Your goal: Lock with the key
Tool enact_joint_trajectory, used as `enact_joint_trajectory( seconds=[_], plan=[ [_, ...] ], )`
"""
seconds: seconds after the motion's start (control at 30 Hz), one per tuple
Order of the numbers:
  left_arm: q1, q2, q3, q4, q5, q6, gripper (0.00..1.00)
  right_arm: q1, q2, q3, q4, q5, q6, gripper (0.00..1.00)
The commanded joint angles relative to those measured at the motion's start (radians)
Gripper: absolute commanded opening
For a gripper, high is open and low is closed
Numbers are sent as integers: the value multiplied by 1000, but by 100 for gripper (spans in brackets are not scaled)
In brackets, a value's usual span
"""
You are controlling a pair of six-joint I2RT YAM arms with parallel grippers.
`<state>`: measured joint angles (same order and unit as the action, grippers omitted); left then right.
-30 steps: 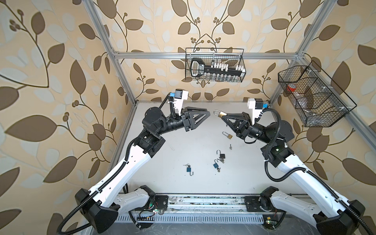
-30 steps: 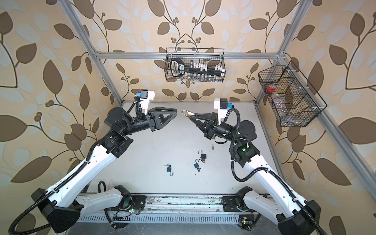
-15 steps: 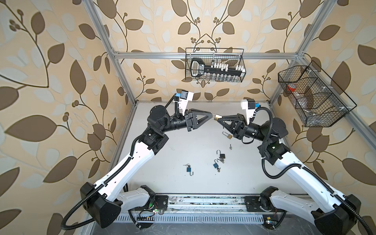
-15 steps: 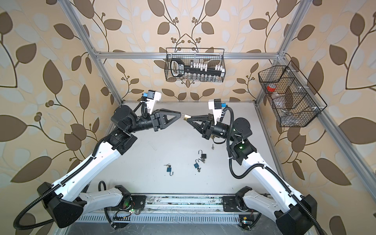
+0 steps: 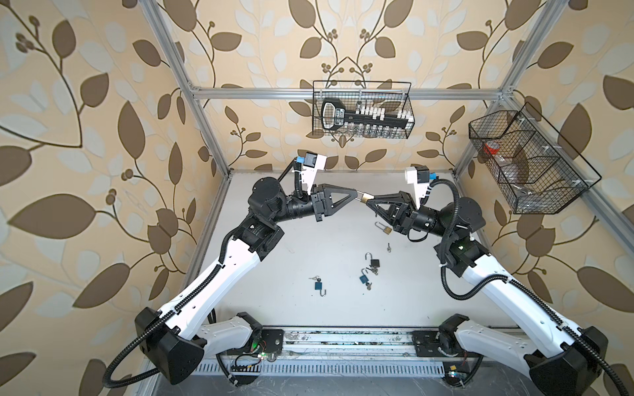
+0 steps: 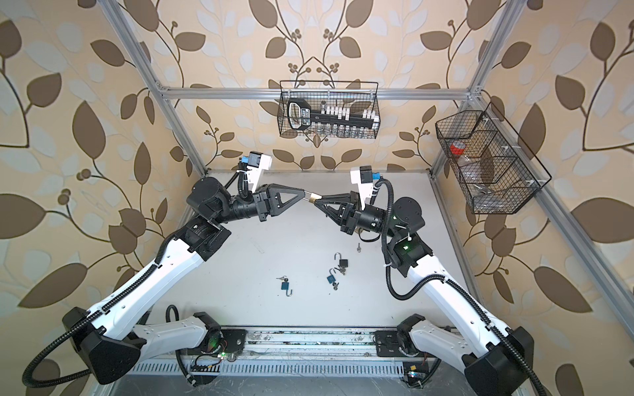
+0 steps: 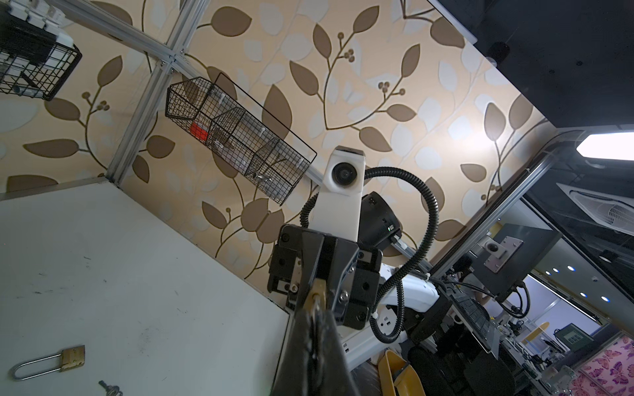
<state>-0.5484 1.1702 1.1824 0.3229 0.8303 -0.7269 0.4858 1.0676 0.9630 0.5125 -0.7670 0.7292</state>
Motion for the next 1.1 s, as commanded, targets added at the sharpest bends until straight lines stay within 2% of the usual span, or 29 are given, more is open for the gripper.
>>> enact_joint_trajectory(
  seconds=[0.0,0.2,0.57,0.77,0.87,1.0,1.07],
  plan=[
    [0,-4,34,34,41,42,0,3,15,51,55,-45,53,0],
    [-41,17,43,16,81,83,0,16,33,67,78,-55,77,0],
    [-122,53,35,-11,93,100,0,20,54,97,24,9,-18,0],
    [-144,69,9,1,96,82,0,21,100,114,148,-44,88,0],
    [-147,72,-1,10,99,73,0,28,106,114,159,-43,96,0],
    [-154,83,-5,12,102,64,0,43,81,117,50,40,-24,0],
    [-157,88,-7,16,108,57,0,48,63,107,48,78,-44,0]
  ],
)
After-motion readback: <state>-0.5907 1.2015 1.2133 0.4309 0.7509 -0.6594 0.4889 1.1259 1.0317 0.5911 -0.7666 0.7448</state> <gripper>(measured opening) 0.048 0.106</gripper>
